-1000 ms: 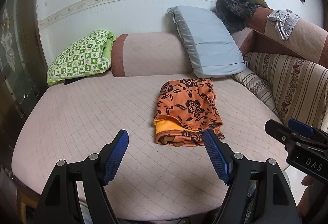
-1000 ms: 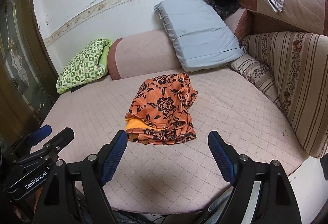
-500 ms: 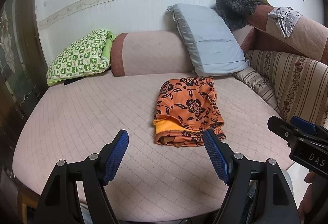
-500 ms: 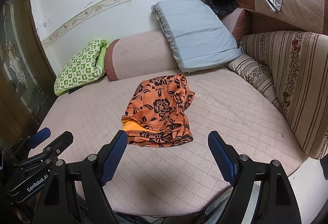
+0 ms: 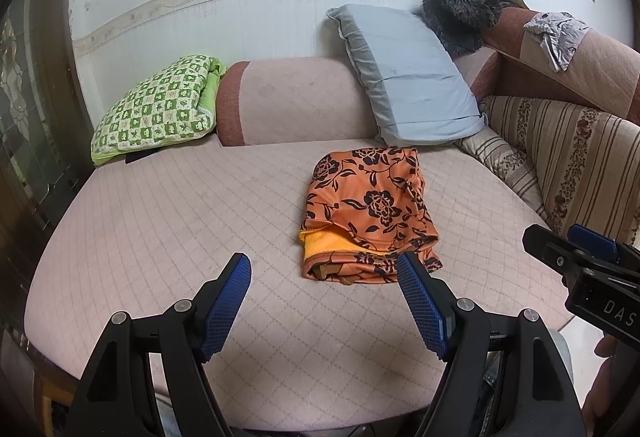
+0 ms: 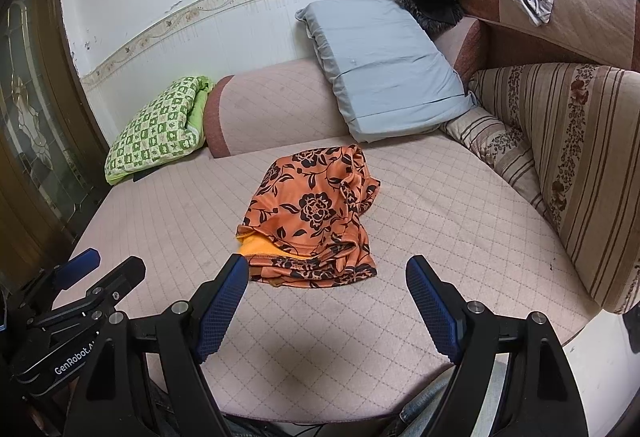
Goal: Fold small clothes
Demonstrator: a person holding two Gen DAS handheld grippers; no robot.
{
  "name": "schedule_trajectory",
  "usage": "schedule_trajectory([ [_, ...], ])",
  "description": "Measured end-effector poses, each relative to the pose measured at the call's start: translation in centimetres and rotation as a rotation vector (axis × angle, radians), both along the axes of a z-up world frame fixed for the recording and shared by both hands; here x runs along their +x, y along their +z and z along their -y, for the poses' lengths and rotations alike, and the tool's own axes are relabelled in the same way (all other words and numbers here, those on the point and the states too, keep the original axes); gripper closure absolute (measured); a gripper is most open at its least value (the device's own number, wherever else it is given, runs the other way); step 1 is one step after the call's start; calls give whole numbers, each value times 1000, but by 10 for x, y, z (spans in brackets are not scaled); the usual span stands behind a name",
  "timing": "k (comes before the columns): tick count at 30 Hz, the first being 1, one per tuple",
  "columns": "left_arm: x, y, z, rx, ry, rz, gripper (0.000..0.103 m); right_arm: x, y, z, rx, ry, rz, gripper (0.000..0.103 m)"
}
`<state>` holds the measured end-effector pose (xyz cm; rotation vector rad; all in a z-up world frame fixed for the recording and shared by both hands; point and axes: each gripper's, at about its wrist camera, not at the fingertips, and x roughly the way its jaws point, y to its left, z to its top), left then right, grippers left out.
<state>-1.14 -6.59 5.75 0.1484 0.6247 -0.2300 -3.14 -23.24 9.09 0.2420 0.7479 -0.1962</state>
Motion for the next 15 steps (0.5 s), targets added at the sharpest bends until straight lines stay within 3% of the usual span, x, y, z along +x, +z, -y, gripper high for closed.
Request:
schedule_trajectory([
  [15, 0, -3, -2, 3, 7, -7, 28, -3, 2, -3, -8, 1, 7, 20],
])
